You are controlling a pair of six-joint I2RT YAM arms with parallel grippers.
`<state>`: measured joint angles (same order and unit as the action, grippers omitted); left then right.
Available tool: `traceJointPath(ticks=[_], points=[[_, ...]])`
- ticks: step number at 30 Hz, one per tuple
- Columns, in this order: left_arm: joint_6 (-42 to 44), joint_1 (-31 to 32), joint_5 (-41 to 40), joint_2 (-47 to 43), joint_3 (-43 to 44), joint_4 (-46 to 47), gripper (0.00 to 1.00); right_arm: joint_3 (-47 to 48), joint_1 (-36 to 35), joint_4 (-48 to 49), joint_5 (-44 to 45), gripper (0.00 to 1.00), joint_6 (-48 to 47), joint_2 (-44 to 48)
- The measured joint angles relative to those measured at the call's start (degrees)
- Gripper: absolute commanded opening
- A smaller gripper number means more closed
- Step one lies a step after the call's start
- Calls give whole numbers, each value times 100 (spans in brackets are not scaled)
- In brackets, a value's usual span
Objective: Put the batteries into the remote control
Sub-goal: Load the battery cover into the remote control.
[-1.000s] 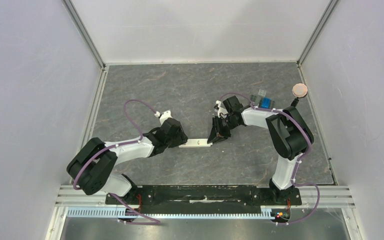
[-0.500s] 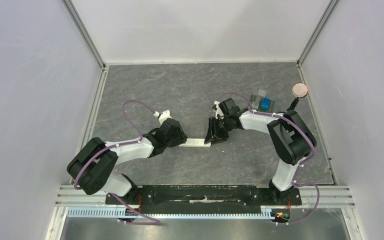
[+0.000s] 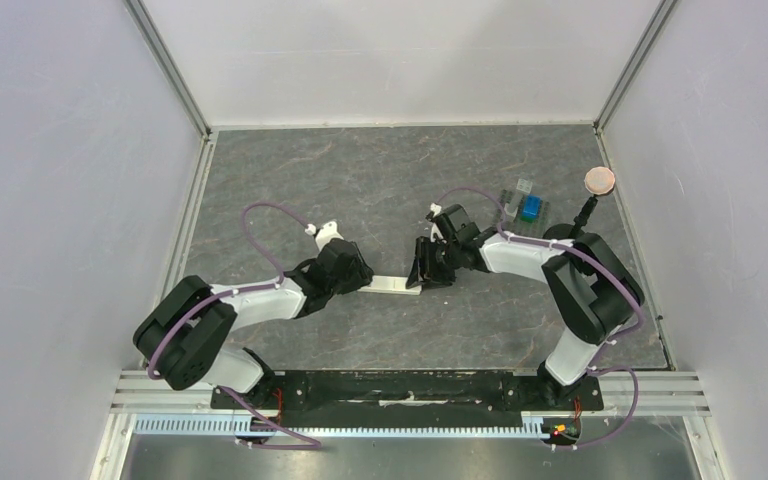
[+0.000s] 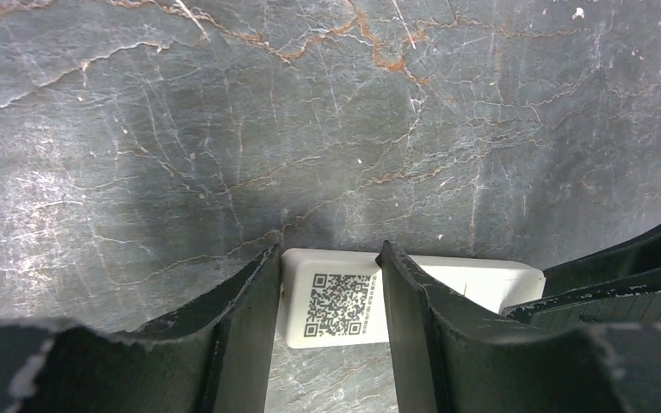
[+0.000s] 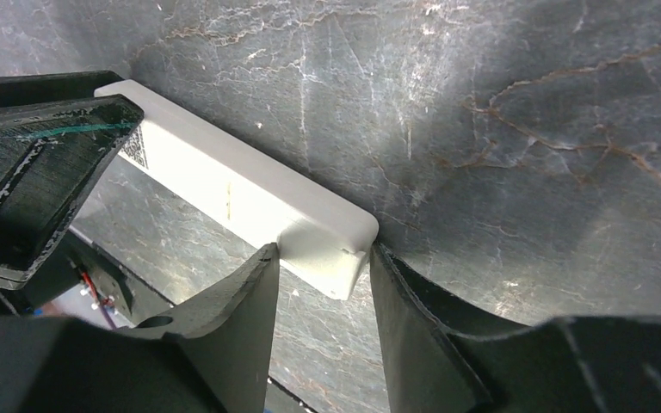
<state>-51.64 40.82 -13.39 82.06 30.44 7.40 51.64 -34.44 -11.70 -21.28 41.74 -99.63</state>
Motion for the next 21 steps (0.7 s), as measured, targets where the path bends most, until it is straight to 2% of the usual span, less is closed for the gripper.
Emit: traceJointPath(ticks=[12, 21], points=[[4, 11, 48, -299, -219, -11, 57, 48, -570, -50, 1202, 52, 136, 282], [15, 17, 175, -345, -221, -105, 53, 326, -839, -413, 1757, 50, 188, 188]])
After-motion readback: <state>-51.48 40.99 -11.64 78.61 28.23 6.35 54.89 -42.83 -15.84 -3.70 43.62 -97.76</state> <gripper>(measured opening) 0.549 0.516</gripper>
